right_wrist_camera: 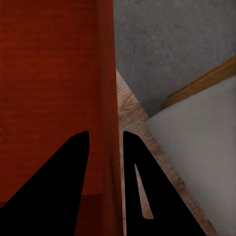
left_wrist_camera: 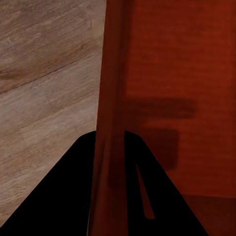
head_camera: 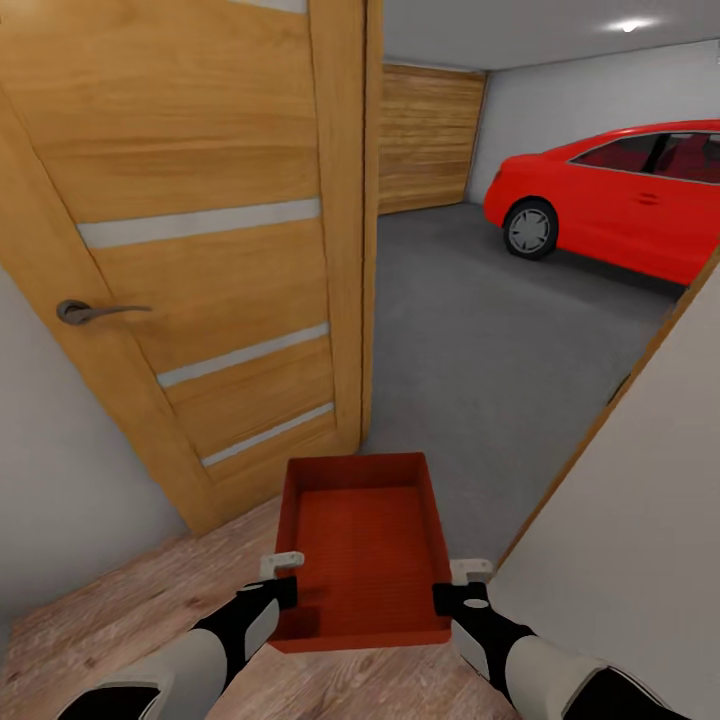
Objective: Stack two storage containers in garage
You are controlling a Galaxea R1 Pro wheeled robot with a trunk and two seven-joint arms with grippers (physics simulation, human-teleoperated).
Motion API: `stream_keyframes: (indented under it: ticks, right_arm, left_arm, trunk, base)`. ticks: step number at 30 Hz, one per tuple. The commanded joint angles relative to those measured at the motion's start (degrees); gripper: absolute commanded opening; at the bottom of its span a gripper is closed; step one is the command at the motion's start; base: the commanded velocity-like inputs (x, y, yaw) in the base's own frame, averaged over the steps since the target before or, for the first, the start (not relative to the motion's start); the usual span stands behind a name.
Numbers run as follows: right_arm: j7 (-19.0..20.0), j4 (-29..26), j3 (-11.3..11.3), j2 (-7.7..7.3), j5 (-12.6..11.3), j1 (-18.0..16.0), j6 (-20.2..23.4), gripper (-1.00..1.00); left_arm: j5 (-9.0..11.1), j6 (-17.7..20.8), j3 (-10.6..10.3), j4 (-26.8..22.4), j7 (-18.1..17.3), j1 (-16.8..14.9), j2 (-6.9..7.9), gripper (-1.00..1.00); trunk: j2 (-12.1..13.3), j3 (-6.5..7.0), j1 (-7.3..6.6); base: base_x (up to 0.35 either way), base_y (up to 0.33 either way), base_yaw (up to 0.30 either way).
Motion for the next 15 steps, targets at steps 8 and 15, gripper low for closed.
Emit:
stream_keyframes:
  ticks: [8,15]
  right_arm:
    - [1.7,-0.2,-1.3,-0.02,0.3,-0.1,-1.1,-1.00]
    - [1.7,-0.2,-1.4,-0.03,0.3,-0.1,-1.1,-1.00]
  left_arm:
    - [1.8,0.4,-2.1,0.5,-1.0,0.0,2.34,-1.00]
    - [1.9,0.3,-2.1,0.5,-1.1,0.0,2.34,-1.00]
  trunk:
    - [0.0,-0.04,0.01]
    - [0.0,-0.04,0.01]
  base:
    - [0.088,0.301,-0.005]
    - [0.081,0.321,0.000]
